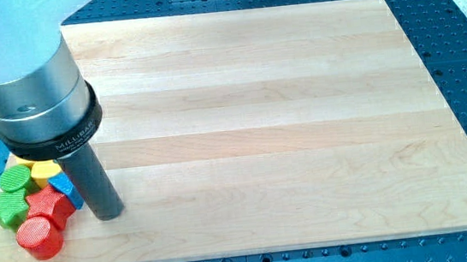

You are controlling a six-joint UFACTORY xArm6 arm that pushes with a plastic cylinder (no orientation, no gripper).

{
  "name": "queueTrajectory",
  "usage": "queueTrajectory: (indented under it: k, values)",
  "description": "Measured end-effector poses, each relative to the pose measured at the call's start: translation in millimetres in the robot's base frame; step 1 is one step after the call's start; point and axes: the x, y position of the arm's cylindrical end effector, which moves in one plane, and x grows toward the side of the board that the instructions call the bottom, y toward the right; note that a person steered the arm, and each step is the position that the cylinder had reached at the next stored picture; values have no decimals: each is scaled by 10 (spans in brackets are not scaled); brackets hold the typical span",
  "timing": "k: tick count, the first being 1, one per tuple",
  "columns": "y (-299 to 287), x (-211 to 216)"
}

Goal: Place your hand at the left center of the board

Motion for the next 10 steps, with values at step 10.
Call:
queueTrajectory:
  k: [10]
  values:
    - [457,-634]
